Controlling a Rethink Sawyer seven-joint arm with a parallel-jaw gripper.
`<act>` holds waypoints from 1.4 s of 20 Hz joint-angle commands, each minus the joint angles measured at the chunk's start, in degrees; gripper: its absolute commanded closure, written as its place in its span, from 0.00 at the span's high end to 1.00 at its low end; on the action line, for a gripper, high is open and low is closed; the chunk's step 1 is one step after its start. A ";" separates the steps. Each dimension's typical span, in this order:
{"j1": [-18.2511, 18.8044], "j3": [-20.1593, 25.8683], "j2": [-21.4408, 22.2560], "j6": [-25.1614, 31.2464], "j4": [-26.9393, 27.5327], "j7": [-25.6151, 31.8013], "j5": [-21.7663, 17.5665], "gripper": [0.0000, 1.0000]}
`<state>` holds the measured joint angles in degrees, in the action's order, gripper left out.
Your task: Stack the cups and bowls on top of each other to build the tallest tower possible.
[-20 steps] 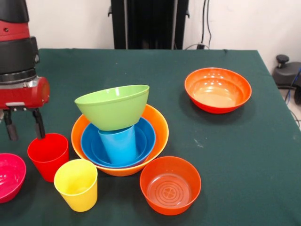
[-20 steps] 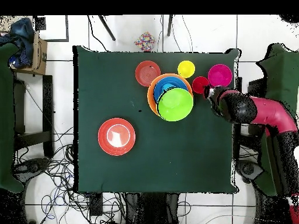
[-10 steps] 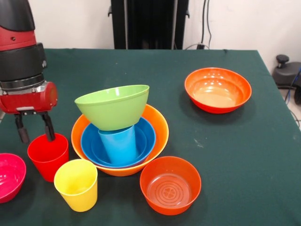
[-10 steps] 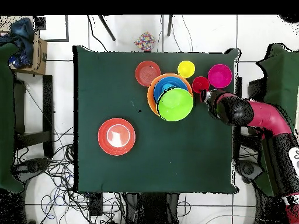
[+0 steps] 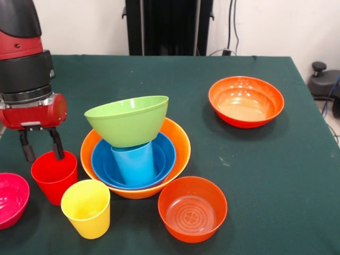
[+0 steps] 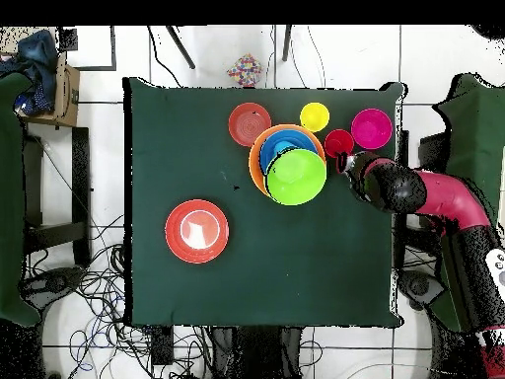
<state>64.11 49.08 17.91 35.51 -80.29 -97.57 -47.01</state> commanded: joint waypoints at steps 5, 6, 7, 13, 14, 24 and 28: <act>-2.77 -4.17 -1.22 -0.10 -1.66 15.28 -6.29 1.00; -2.92 -4.35 -1.26 -0.20 -1.52 15.21 -6.53 1.00; -3.03 -4.41 -1.46 -0.37 -1.33 15.15 -6.75 1.00; -3.51 -4.65 -2.35 -1.19 -0.52 14.51 -8.19 1.00; -3.53 -4.58 -2.51 -1.08 -0.35 14.50 -8.27 1.00; -3.85 -4.97 -3.40 -1.41 0.38 13.59 -9.98 1.00; -4.07 -5.15 -3.76 -1.44 0.79 13.37 -10.24 1.00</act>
<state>63.38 48.21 16.65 35.51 -80.28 -97.57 -51.71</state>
